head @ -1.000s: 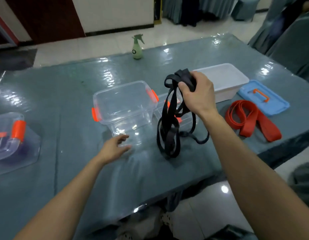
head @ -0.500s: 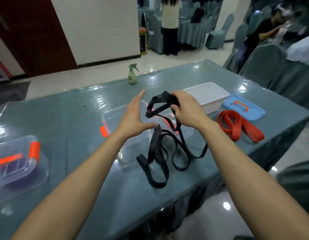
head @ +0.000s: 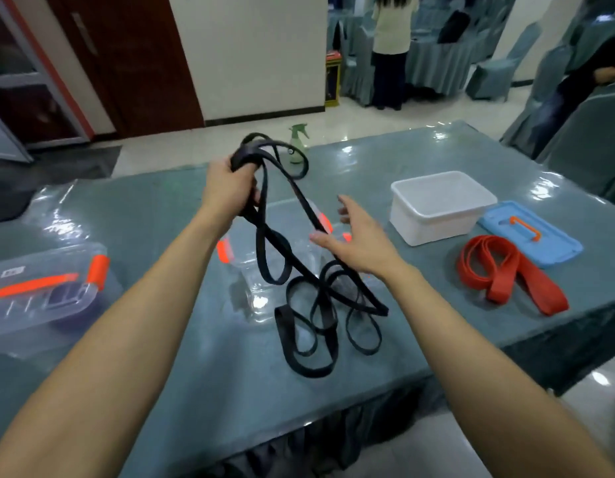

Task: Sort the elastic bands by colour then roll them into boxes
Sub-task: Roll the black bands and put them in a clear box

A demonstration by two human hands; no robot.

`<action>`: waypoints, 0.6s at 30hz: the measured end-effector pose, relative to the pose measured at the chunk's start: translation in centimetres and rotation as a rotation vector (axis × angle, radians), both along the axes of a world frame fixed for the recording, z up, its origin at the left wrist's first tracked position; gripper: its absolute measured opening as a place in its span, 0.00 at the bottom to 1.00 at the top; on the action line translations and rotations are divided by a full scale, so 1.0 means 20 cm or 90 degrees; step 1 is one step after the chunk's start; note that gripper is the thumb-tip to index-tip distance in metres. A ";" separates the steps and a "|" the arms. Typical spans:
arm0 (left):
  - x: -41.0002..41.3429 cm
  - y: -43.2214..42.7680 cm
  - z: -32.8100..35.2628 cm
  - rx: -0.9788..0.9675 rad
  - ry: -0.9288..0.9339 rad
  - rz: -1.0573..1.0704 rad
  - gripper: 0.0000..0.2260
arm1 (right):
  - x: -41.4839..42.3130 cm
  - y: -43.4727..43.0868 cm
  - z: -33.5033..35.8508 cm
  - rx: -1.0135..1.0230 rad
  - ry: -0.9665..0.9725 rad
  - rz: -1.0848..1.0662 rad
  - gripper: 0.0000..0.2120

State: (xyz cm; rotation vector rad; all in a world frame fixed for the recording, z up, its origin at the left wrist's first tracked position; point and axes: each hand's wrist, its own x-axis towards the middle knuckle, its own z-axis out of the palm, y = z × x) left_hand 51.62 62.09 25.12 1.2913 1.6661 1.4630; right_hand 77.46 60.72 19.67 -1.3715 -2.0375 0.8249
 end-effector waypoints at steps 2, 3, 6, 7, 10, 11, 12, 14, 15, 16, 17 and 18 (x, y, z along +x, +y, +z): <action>-0.13 -0.07 -0.02 0.021 -0.085 0.080 0.06 | 0.02 -0.04 -0.26 -0.117 -0.120 0.075 0.44; -0.18 -0.12 -0.04 0.019 -0.107 0.106 0.05 | 0.02 -0.05 -0.39 -0.171 -0.210 0.105 0.39; -0.33 -0.27 -0.14 -0.026 -0.120 0.177 0.06 | -0.01 -0.05 -0.63 -0.250 -0.368 0.135 0.21; -0.37 -0.32 -0.18 -0.055 -0.104 0.204 0.08 | -0.03 -0.04 -0.66 -0.249 -0.378 0.141 0.20; -0.51 -0.50 -0.28 -0.141 -0.059 0.289 0.07 | -0.13 -0.04 -0.72 -0.212 -0.368 0.163 0.34; -0.56 -0.57 -0.31 -0.161 -0.049 0.324 0.07 | -0.17 -0.06 -0.74 -0.203 -0.369 0.178 0.38; -0.61 -0.64 -0.33 -0.175 -0.031 0.360 0.07 | -0.21 -0.07 -0.78 -0.202 -0.372 0.202 0.41; -0.70 -0.75 -0.37 -0.202 0.041 0.406 0.09 | -0.31 -0.12 -0.88 -0.204 -0.389 0.252 0.44; -0.73 -0.80 -0.40 -0.228 0.077 0.406 0.11 | -0.36 -0.16 -0.93 -0.196 -0.403 0.267 0.46; -0.75 -0.83 -0.44 -0.259 0.102 0.387 0.12 | -0.41 -0.19 -0.98 -0.185 -0.421 0.272 0.50; -0.75 -0.86 -0.49 -0.297 0.120 0.352 0.15 | -0.45 -0.23 -1.03 -0.169 -0.440 0.267 0.54; -0.74 -0.87 -0.56 -0.347 0.142 0.313 0.18 | -0.47 -0.26 -1.07 -0.135 -0.457 0.245 0.56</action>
